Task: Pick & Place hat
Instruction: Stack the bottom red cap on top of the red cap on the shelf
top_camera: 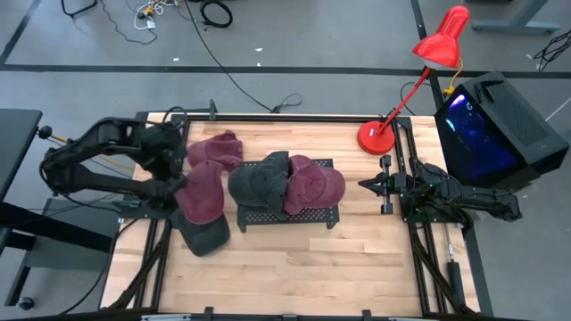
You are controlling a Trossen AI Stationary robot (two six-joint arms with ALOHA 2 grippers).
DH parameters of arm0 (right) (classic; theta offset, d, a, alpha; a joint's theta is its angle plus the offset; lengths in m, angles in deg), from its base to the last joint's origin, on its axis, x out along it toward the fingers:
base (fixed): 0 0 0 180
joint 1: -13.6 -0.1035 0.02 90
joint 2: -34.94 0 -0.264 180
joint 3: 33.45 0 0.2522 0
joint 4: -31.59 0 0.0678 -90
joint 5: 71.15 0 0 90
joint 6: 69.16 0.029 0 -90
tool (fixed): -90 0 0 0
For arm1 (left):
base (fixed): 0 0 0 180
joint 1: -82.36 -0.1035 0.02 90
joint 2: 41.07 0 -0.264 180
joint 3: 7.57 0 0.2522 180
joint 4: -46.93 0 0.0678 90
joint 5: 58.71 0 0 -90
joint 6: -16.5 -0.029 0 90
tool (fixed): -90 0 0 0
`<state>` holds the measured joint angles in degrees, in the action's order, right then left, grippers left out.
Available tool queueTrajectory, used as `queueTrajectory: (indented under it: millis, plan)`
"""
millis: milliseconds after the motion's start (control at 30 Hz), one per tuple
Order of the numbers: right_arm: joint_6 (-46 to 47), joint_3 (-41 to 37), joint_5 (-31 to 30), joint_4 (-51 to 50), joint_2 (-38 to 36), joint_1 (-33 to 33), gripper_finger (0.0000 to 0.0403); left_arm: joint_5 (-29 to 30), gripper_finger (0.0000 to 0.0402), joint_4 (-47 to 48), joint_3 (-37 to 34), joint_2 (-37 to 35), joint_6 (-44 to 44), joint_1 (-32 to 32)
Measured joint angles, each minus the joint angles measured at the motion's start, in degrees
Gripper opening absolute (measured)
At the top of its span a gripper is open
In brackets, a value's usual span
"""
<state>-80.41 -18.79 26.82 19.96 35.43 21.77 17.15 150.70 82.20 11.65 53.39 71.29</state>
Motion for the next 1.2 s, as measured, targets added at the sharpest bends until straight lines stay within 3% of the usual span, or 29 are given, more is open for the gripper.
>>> queueTrajectory:
  millis: [567, 867, 1200]
  plan:
    - [0.0, 0.0, 0.0, 0.0, 0.0, 0.0, 0.0004, 2.1, 0.0011, 0.0, 15.8, -0.5, -5.6, 0.0]
    - [0.0, 0.0, 0.0, 0.0, 0.0, 0.0, 0.0004, 4.3, 0.0011, -1.0, 25.0, 3.6, -9.4, 0.0]
    - [0.0, 0.0, 0.0, 0.0, 0.0, 0.0, 0.0004, 6.0, 0.0011, -9.8, 30.9, 8.3, -17.8, 0.0]
